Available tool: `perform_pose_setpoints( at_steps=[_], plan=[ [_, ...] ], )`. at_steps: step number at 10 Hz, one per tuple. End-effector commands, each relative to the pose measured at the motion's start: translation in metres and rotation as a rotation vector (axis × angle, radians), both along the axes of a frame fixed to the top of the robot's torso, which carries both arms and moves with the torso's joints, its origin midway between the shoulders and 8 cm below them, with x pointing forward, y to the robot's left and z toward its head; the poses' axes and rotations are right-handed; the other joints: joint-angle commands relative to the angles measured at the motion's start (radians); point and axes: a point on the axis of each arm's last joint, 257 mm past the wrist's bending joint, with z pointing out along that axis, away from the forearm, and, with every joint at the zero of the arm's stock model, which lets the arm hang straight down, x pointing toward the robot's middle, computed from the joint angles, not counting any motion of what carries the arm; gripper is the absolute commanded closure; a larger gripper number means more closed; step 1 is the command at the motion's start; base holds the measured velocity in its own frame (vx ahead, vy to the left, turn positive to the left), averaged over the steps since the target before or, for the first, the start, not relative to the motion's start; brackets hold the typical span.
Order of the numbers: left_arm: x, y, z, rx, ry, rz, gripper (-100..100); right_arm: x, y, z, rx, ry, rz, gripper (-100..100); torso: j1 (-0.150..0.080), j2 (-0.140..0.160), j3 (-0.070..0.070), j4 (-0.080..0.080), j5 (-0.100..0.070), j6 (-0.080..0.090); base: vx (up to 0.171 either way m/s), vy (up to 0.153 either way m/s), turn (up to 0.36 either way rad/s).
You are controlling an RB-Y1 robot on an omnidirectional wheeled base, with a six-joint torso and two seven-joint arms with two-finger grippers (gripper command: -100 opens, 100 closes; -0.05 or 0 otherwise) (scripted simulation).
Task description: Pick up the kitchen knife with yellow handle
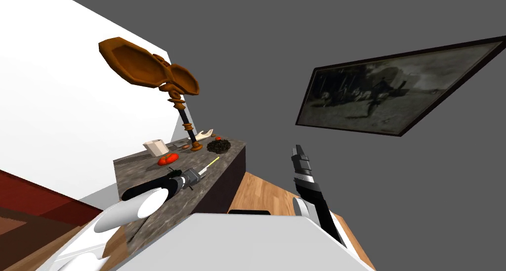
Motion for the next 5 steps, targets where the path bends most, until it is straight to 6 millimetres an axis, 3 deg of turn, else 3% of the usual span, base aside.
perform_pose_setpoints(
  at_steps=[1, 5],
  plan=[
    [-0.008, 0.005, -0.002, -0.011, 0.034, 0.006, -100, 0.000, 0.000, 0.000, 0.000, 0.000, 0.000, 0, 0.000, 0.000, 0.000, 0.000, 0.000, 0.000, 0.139, 0.023, -0.054],
    [-0.016, 0.009, -0.004, -0.018, 0.069, 0.012, -100, 0.000, 0.000, 0.000, 0.000, 0.000, 0.000, 0, -0.001, 0.006, 0.003, 0.001, 0.000, 0.000, 0.079, 0.014, -0.036]
  ],
)
